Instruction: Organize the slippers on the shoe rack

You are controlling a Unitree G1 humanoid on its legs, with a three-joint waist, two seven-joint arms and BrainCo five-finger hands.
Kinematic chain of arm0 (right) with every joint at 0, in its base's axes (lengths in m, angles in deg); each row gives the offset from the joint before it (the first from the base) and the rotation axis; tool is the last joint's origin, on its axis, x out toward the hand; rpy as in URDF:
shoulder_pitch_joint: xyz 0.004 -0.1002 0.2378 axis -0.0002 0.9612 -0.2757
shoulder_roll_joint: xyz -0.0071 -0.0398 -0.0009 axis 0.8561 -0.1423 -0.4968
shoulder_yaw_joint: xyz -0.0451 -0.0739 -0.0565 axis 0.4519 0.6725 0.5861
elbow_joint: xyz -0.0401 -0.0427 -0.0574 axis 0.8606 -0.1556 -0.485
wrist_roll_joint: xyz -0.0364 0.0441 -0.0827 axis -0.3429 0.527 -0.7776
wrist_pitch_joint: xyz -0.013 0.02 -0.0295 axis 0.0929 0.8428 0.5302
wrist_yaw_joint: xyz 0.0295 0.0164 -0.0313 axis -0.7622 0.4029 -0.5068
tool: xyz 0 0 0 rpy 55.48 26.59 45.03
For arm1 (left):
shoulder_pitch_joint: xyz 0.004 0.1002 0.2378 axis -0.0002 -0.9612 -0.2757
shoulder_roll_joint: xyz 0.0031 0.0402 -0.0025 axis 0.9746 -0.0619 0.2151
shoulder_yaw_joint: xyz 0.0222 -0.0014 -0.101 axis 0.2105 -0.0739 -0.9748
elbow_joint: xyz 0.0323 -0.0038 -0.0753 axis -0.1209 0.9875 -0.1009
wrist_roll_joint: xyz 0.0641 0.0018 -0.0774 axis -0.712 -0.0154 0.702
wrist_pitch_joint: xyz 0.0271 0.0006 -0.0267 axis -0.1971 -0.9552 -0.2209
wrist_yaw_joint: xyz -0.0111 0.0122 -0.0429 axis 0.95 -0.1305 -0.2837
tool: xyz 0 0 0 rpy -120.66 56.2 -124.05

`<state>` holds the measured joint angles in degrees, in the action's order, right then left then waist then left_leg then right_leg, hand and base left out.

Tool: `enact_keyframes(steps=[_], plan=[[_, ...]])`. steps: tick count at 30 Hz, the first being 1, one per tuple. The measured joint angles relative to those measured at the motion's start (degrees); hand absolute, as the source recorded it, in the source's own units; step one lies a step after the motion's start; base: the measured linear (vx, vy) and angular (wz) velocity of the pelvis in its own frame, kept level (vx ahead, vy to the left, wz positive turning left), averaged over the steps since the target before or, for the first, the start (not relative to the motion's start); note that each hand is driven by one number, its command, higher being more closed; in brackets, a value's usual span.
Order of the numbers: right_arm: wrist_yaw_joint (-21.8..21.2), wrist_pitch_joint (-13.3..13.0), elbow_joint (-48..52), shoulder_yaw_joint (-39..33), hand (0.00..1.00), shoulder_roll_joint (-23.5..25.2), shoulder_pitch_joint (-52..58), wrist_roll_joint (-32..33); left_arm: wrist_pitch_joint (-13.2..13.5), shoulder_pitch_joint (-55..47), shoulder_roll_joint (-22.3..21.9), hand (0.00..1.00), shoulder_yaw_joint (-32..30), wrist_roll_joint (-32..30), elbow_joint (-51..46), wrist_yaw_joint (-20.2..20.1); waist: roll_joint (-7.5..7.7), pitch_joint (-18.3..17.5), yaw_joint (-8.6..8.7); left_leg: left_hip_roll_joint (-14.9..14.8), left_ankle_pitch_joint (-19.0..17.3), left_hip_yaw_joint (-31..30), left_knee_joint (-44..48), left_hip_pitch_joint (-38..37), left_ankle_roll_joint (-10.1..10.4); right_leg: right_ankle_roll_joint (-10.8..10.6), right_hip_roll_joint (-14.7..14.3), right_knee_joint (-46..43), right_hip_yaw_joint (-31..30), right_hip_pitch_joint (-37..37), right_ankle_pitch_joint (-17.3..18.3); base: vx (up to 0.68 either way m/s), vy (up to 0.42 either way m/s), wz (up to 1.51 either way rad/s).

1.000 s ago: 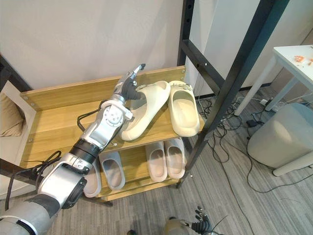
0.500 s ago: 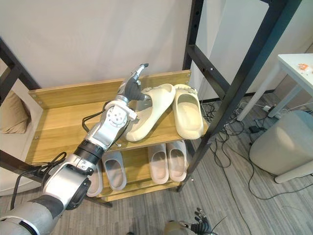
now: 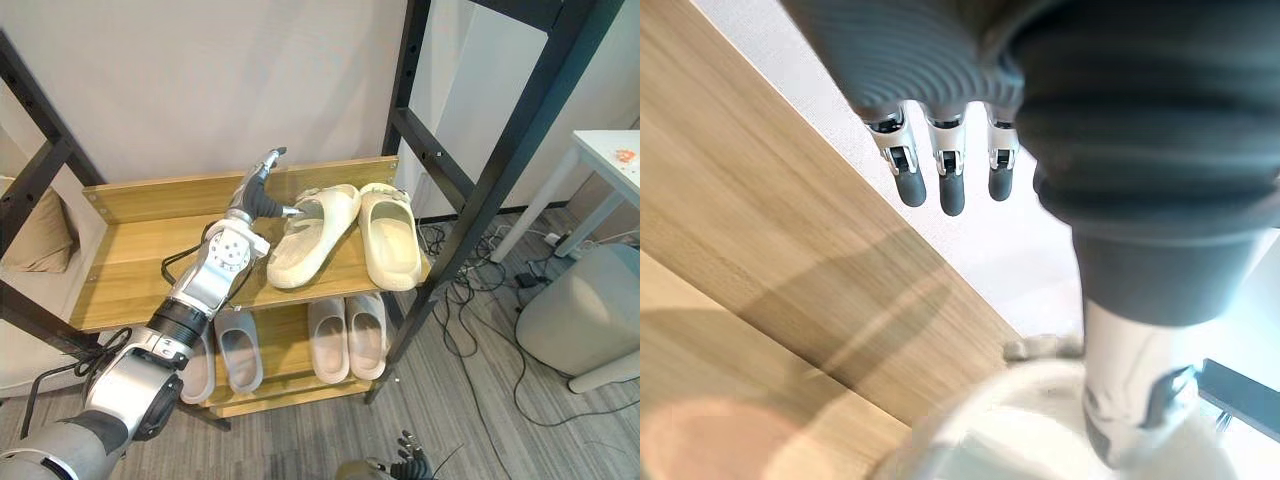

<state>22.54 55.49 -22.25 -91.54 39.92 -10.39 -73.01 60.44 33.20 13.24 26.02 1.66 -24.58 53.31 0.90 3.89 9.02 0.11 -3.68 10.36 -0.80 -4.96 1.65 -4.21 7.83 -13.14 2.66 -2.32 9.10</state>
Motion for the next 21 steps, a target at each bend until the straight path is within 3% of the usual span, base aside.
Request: enact_keyframes(steps=[6,12,15,21], plan=[[0.01,0.00,-0.06,0.03,0.00,0.00,-0.03,0.00,0.02,-0.87,-0.03,0.00,-0.58,0.29,-0.80,0.11,0.01,-0.01,-0.03,0.03,0.00,-0.02,0.00,0.00,0.00,0.00,0.01,0.00,0.01,0.01,0.00,0.00,0.000,0.00],[0.10,0.00,-2.48,0.49,0.00,-0.27,-1.66,0.00,0.09,-6.83,0.04,0.00,-4.26,5.37,-4.28,2.23,0.24,-0.10,0.10,0.02,0.12,-0.09,-0.07,-0.12,0.01,-0.01,0.02,0.62,0.63,0.53,-0.12,0.00,-0.006,0.02],[0.12,0.10,-2.57,0.48,0.00,-0.28,-1.67,-0.02,0.83,-13.24,-0.36,0.00,-4.49,11.46,-13.27,2.29,0.29,-0.07,-0.12,0.06,0.13,-0.35,-0.09,-0.10,0.00,-0.01,0.08,0.65,0.80,0.63,-0.12,0.00,-0.010,0.05],[0.11,0.57,-4.00,0.50,0.00,-0.46,-2.21,-0.20,3.34,-23.40,-1.33,0.00,-4.49,23.01,-21.63,1.91,0.43,-0.04,-1.27,-0.18,0.35,-1.01,-0.34,-0.69,0.06,0.06,-0.05,2.60,2.01,2.44,-0.82,0.00,-0.014,0.06]])
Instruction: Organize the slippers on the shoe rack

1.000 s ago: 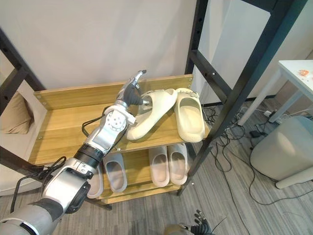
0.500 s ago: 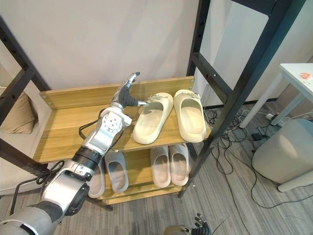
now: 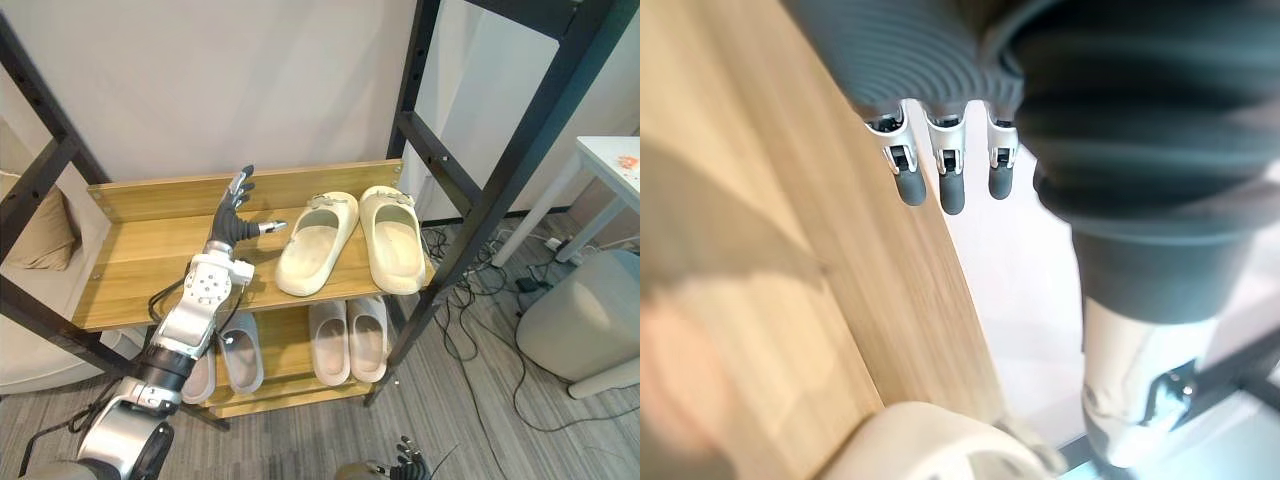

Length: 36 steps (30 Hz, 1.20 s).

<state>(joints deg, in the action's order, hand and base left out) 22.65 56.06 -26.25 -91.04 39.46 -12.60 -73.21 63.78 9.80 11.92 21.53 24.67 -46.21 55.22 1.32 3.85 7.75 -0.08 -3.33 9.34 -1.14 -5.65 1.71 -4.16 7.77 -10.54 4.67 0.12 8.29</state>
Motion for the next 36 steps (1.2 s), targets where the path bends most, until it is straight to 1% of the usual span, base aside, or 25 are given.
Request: enact_keyframes(steps=[2,5,8,12,16,23,31,36], plan=[[0.00,0.21,-0.48,0.00,0.00,-0.14,-0.18,-0.03,0.70,-2.62,0.01,0.00,0.11,4.03,-1.64,-1.09,0.02,0.01,-0.63,-0.03,0.44,0.07,-0.85,-0.57,0.00,0.00,-0.06,0.17,0.08,0.06,-0.01,-0.02,-0.011,0.02],[-0.19,0.47,-0.74,0.05,0.00,-0.24,-0.40,-0.20,1.53,-7.00,0.13,0.00,0.70,9.78,-4.81,-3.24,0.05,0.01,-1.02,-0.12,1.02,-0.43,-1.72,-0.59,0.05,0.01,-0.13,1.12,0.86,0.25,-0.46,-0.03,-0.022,0.09],[-0.46,0.76,-0.96,0.11,0.00,-0.35,-0.52,-0.68,1.76,-10.84,0.25,0.00,2.35,13.86,-6.86,-5.17,0.17,0.06,-1.61,-0.30,1.27,-0.62,-2.14,-0.58,0.09,0.02,-0.42,2.55,1.02,1.20,-1.25,0.01,-0.006,0.01],[-0.84,0.79,-1.29,1.01,0.00,-0.87,-1.16,-1.06,1.89,-13.02,0.26,0.00,4.11,17.62,-8.22,-7.51,0.22,0.04,-1.76,-0.30,1.27,-0.84,-2.19,-0.63,0.09,-0.02,-0.45,3.12,1.30,1.63,-1.42,0.00,-0.004,0.01],[-0.85,0.79,-1.46,2.23,0.00,-1.42,-1.60,-1.06,1.87,-13.49,0.28,0.00,7.20,19.45,-9.12,-9.33,0.22,0.04,-1.89,-0.36,1.29,-1.24,-2.21,-0.62,0.12,-0.06,-0.49,3.65,1.68,1.98,-1.50,0.00,-0.022,0.05],[-0.83,0.78,-2.96,2.59,0.00,-1.53,-2.92,-1.07,1.78,-13.75,0.09,0.00,12.88,20.34,-10.10,-12.17,0.24,0.02,-1.89,-0.41,1.39,-2.03,-2.35,-0.58,0.22,-0.06,-0.49,3.94,2.60,2.09,-1.49,0.00,-0.021,0.05],[-0.75,0.78,-3.07,3.02,0.00,-1.68,-2.95,-1.03,1.63,-12.85,-0.09,0.00,20.77,20.88,-10.40,-12.35,0.40,-0.14,-1.81,-0.39,1.39,-2.05,-2.39,-0.57,0.22,-0.07,-0.48,4.15,2.64,2.15,-1.51,0.00,0.000,0.00],[-0.58,0.78,-3.08,3.37,0.00,-1.79,-2.95,-0.94,1.51,-11.08,-0.43,0.00,22.74,21.21,-8.95,-12.18,0.42,-0.13,-1.75,-0.41,1.52,-2.07,-2.58,-0.71,0.22,-0.14,-0.57,5.39,2.86,2.95,-2.09,0.00,-0.006,0.02]])
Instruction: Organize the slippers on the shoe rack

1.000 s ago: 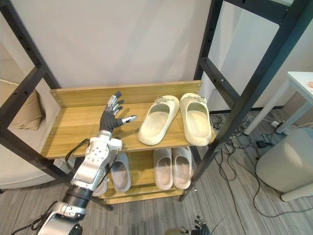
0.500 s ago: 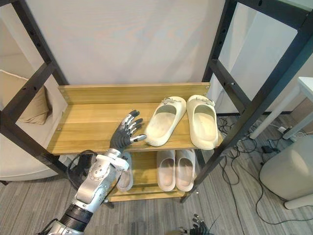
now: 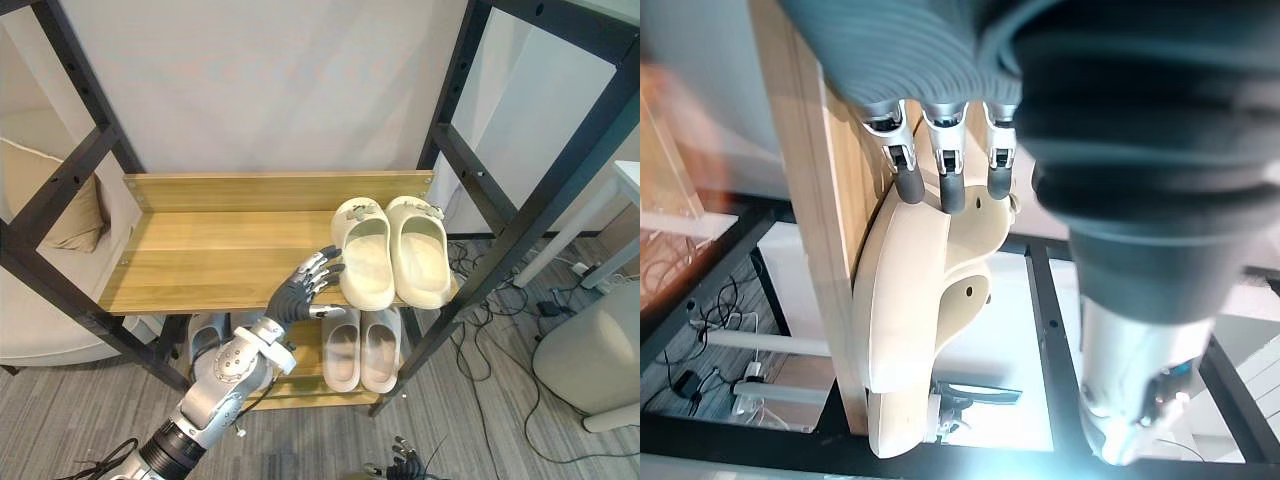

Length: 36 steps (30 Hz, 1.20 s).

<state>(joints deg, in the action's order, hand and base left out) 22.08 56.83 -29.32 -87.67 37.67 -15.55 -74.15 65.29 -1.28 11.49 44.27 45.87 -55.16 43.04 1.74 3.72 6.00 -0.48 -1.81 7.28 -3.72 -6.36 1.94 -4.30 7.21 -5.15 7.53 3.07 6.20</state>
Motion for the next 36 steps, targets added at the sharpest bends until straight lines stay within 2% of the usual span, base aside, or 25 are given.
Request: enact_keyframes(steps=[13,21,28,34,36], plan=[[0.39,0.00,-0.43,0.05,0.00,0.00,-0.77,0.02,0.21,2.90,0.04,0.00,-0.54,0.08,2.99,1.21,0.05,-0.01,0.10,0.05,0.14,0.06,-0.05,0.06,-0.05,-0.11,-0.01,1.54,0.06,0.54,-1.03,0.00,-0.001,-0.01],[0.35,0.00,-0.43,-0.04,0.00,0.01,-0.83,0.02,0.04,0.34,0.80,0.00,-8.07,0.07,1.08,1.29,-0.03,0.06,0.15,0.04,0.15,-0.03,-0.11,0.08,-0.05,-0.11,-0.03,1.56,0.19,0.83,-1.04,0.00,0.000,0.00],[-0.37,-0.05,-0.69,-0.84,0.00,-0.07,-0.23,0.02,0.22,-9.70,2.00,0.00,-9.04,6.00,-13.27,-0.30,-0.05,0.09,-0.65,0.10,0.09,-0.19,-0.12,0.24,-0.04,-0.09,0.02,1.16,-0.02,0.73,-0.72,0.00,-0.006,0.02],[-0.85,-0.62,-1.96,-1.01,0.00,-0.72,-0.01,-0.01,0.25,-18.63,3.49,0.00,-9.33,14.72,-20.21,-5.13,-0.48,0.23,-2.24,0.10,0.01,-0.25,-0.05,0.24,0.02,-0.05,0.11,-1.06,-0.41,-0.01,0.53,0.00,0.000,0.00],[-1.19,-0.69,-1.99,-0.91,0.00,-1.10,0.08,-0.02,0.19,-22.66,5.63,0.00,-9.32,16.75,-21.24,-7.38,-0.85,0.19,-2.52,0.07,-0.04,-0.28,0.02,0.06,0.05,0.01,0.10,-1.38,-0.15,-0.05,0.76,0.00,-0.013,0.02]])
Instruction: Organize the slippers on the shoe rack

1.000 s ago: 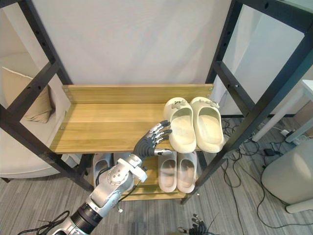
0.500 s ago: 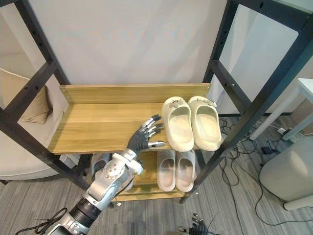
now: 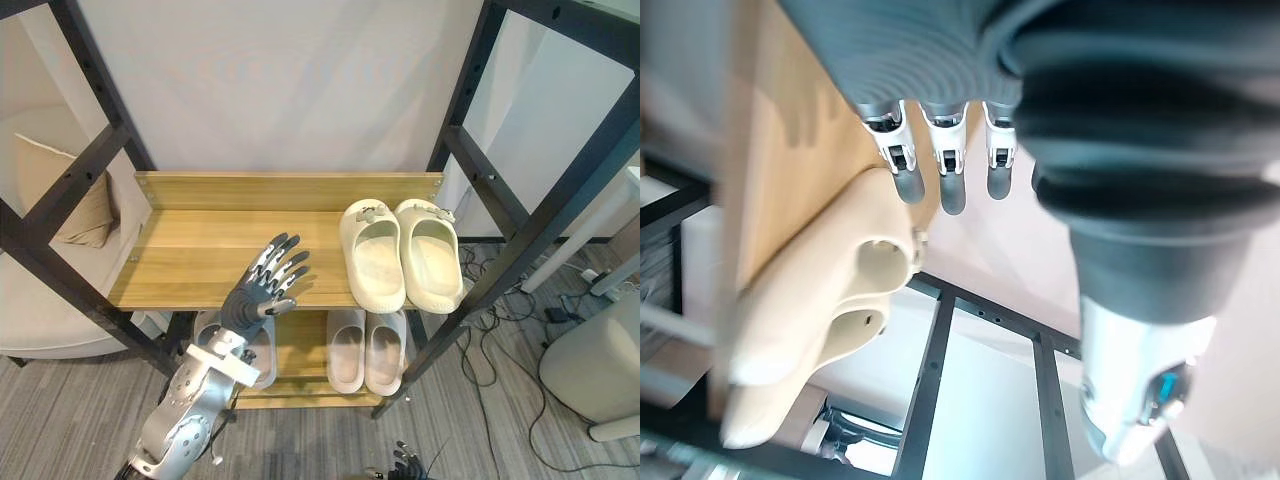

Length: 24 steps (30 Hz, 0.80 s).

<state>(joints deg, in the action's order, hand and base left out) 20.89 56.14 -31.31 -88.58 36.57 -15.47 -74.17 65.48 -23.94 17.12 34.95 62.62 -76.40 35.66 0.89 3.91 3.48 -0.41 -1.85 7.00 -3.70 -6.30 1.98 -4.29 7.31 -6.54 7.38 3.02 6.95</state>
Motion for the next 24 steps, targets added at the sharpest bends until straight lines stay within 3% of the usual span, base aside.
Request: enact_keyframes(steps=[4,9,16,18,24], plan=[[-0.41,-0.06,-0.08,0.40,0.00,-0.82,0.10,-0.12,-0.53,-5.68,5.24,0.00,-0.64,3.18,0.40,-3.20,-0.90,-0.38,-0.18,-0.01,0.00,-0.33,0.10,0.03,0.00,0.01,-0.01,0.02,0.26,-0.02,0.01,0.00,-0.005,0.01],[-0.79,-0.07,-0.24,0.65,0.00,-1.09,0.01,-0.18,-0.85,-8.20,6.19,0.00,-1.13,1.68,6.32,-5.02,-1.13,-0.63,-0.38,0.04,0.02,-1.29,0.38,0.19,-0.03,0.02,0.04,0.23,1.05,0.03,0.02,-0.03,-0.023,0.07],[-0.79,-0.07,-0.20,2.15,0.00,-1.41,-1.31,-0.15,-1.07,-7.01,1.06,0.00,-4.79,-14.07,31.53,-4.26,-0.67,-0.89,-0.56,-0.03,0.02,-1.46,0.61,0.42,-0.02,0.02,0.00,0.76,1.33,0.02,0.01,0.00,-0.003,0.00],[-0.68,-0.06,-0.20,2.13,0.00,-1.06,-1.70,-0.14,-1.06,-5.63,-0.91,0.00,-7.20,-20.33,38.16,-2.04,-0.25,-0.94,-0.63,-0.03,0.02,-1.57,0.60,0.52,-0.02,0.02,-0.03,0.85,1.42,0.02,0.02,0.00,0.000,0.00],[0.10,-0.05,-0.18,2.01,0.00,-0.26,-3.27,-0.12,-1.09,-1.36,-4.73,0.00,-16.13,-30.22,53.79,4.40,0.60,-0.50,-0.66,0.02,0.02,-1.54,0.55,0.53,-0.02,0.01,-0.04,0.88,1.41,0.10,-0.01,0.00,0.000,0.00]])
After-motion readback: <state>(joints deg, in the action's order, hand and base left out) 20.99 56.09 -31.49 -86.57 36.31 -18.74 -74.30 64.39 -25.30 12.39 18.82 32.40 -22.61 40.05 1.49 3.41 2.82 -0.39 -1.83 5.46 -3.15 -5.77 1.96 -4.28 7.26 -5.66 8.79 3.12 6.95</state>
